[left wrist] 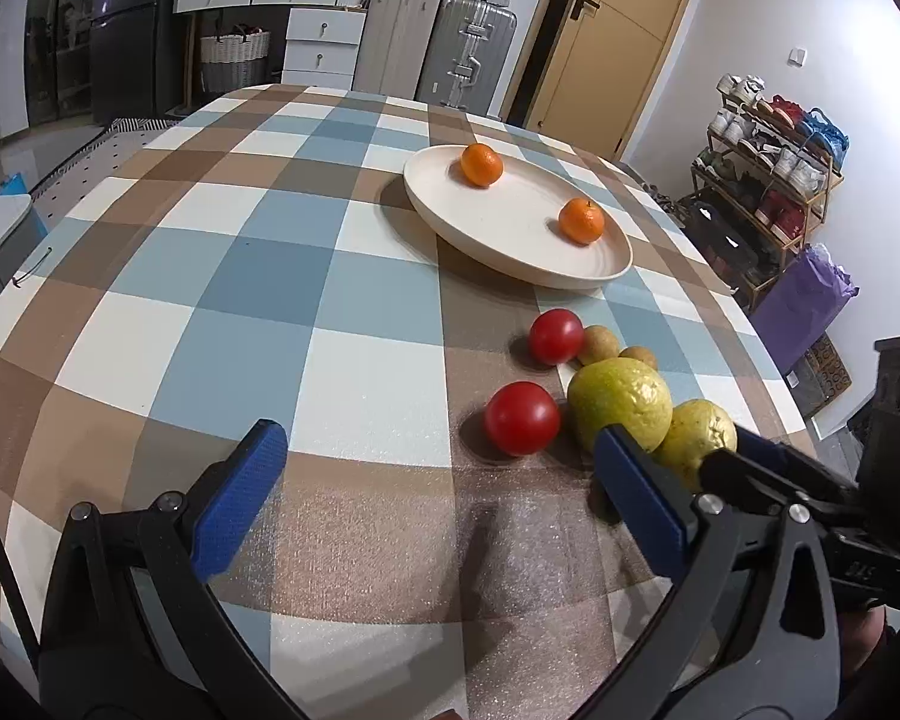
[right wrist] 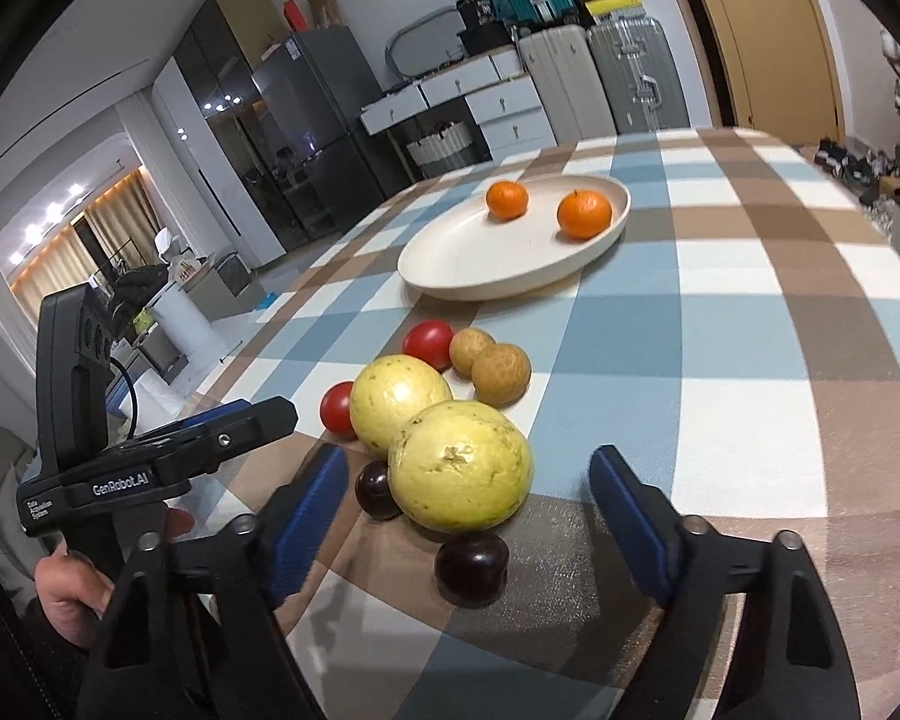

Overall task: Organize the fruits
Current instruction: 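Close right gripper on a large yellow pomelo while left gripper grasps the other, then carry both yellow pomelos onto the white plate and open both grippers, then withdraw both open grippers from the plate toward the remaining fruit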

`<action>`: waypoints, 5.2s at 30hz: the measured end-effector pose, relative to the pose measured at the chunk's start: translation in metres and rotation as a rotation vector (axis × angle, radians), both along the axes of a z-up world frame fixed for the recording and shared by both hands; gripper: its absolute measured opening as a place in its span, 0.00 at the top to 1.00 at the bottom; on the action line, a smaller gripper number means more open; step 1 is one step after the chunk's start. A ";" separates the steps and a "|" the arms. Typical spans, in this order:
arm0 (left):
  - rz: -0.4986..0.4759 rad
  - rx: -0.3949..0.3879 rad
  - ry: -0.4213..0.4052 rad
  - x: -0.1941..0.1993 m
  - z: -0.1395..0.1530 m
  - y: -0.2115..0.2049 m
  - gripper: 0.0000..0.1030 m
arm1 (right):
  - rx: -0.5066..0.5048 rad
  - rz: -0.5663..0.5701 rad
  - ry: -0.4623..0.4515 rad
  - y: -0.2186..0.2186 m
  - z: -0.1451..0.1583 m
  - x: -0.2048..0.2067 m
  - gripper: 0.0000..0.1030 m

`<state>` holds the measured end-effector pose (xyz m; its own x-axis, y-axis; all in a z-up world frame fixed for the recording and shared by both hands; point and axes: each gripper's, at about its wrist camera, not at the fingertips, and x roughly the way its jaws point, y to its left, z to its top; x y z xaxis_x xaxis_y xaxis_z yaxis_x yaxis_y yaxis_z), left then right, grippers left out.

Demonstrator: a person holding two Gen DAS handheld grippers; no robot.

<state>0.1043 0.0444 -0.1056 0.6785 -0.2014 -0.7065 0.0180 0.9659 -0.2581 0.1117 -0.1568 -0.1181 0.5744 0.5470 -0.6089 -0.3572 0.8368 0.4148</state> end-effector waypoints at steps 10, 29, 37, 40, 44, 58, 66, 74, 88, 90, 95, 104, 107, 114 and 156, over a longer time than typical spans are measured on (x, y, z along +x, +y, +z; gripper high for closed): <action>-0.005 0.001 -0.002 0.002 0.002 -0.001 0.01 | 0.062 0.028 0.034 -0.004 -0.007 0.002 0.48; -0.137 0.062 0.019 0.012 0.015 -0.050 0.01 | 0.154 -0.035 -0.028 -0.046 0.006 -0.010 0.48; -0.191 0.100 0.028 0.025 0.017 -0.070 0.01 | 0.173 -0.049 -0.042 -0.058 0.009 -0.014 0.48; -0.215 0.106 0.034 0.031 0.018 -0.075 0.01 | 0.174 -0.054 -0.049 -0.062 0.010 -0.015 0.48; -0.263 0.162 0.044 0.040 0.017 -0.089 0.01 | 0.186 -0.062 -0.051 -0.067 0.010 -0.015 0.48; -0.377 0.170 0.109 0.054 0.003 -0.106 0.43 | 0.200 -0.065 -0.045 -0.071 0.008 -0.013 0.48; -0.398 0.104 0.122 0.057 -0.001 -0.096 0.51 | 0.196 -0.068 -0.050 -0.072 0.011 -0.014 0.48; -0.383 0.066 0.105 0.051 0.006 -0.089 0.51 | 0.183 -0.062 -0.061 -0.068 0.016 -0.014 0.48; -0.334 -0.005 0.045 0.058 0.041 -0.057 0.51 | 0.125 -0.033 -0.089 -0.048 0.034 0.007 0.48; -0.330 -0.023 0.043 0.065 0.045 -0.051 0.51 | 0.116 -0.028 -0.089 -0.045 0.037 0.014 0.48; -0.297 -0.061 0.042 0.083 0.053 -0.035 0.51 | 0.095 -0.012 -0.095 -0.038 0.046 0.034 0.48; -0.213 -0.093 0.038 0.131 0.071 -0.007 0.51 | 0.057 0.023 -0.129 -0.023 0.071 0.077 0.48; -0.197 -0.103 0.038 0.148 0.074 -0.002 0.51 | 0.043 0.034 -0.131 -0.018 0.074 0.092 0.48; -0.190 -0.108 0.036 0.191 0.076 0.002 0.51 | 0.015 0.048 -0.119 -0.003 0.074 0.133 0.48; -0.137 -0.043 0.023 0.210 0.069 0.006 0.39 | -0.028 -0.006 -0.123 -0.006 0.077 0.158 0.51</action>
